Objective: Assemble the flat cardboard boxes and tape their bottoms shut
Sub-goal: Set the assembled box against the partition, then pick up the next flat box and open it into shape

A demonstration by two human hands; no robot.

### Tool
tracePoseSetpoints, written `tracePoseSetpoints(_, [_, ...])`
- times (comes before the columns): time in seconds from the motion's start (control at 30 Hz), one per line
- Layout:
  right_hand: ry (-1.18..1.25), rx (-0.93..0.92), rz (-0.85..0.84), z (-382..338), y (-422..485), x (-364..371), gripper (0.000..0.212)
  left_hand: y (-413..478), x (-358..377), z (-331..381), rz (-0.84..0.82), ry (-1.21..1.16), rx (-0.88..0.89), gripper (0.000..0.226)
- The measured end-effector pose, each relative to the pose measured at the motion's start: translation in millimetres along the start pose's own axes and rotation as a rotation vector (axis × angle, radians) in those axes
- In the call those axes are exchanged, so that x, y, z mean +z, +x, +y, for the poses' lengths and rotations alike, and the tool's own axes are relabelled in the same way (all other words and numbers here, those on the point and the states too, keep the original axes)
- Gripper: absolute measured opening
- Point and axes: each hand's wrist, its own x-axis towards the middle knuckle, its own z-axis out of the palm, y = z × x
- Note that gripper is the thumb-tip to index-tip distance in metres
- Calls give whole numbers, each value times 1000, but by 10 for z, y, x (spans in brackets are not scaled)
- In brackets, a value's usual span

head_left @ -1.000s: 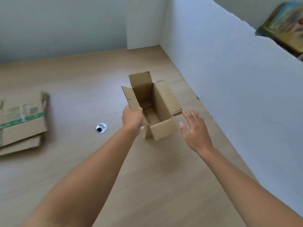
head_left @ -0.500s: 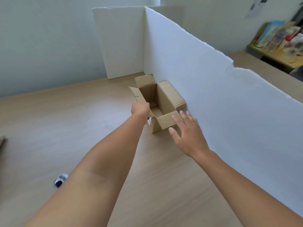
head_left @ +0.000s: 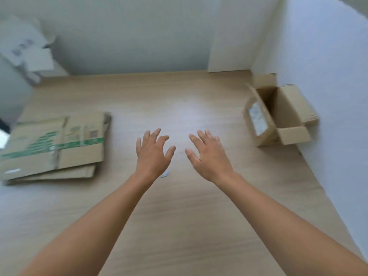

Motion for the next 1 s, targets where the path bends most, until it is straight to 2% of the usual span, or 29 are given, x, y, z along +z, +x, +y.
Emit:
tracePoseSetpoints(0.13, [48, -99, -89, -1251, 278, 746, 64, -353, -599, -1382, 80, 3, -223, 54])
tracePoseSetpoints(0.3, [131, -100, -167, -2413, 597, 1459, 68, -570, -1422, -3084, 224, -6, -538, 69])
tracePoseSetpoints(0.37, [167, -53, -159, -2686, 802, 1648, 73, -534, -1674, -3663, 221, -20, -638, 82])
tracePoseSetpoints(0.43, [181, 16, -147, -2882, 1031, 1793, 76, -410, -1848, -4076, 133, -112, -687, 86])
tracePoseSetpoints(0.53, [209, 126, -171, -3041, 1292, 1940, 78, -245, -1918, -4333, 41, -347, -676, 63])
tracePoseSetpoints(0.57, [243, 152, -173, -3060, 1335, 1978, 79, -220, -1906, -4347, 47, -375, -655, 61])
tracePoseSetpoints(0.7, [464, 241, -63, -3069, 1344, 2038, 76, -232, -1842, -4280, 95, -368, -683, 79])
tracePoseSetpoints(0.87, [715, 348, 70, -3014, 1143, 1924, 70, -449, -1832, -4170, 287, -587, -624, 70])
tracePoseSetpoints(1.0, [780, 459, 72, -2855, 786, 1793, 82, -755, -1797, -4064, 205, -653, -675, 54])
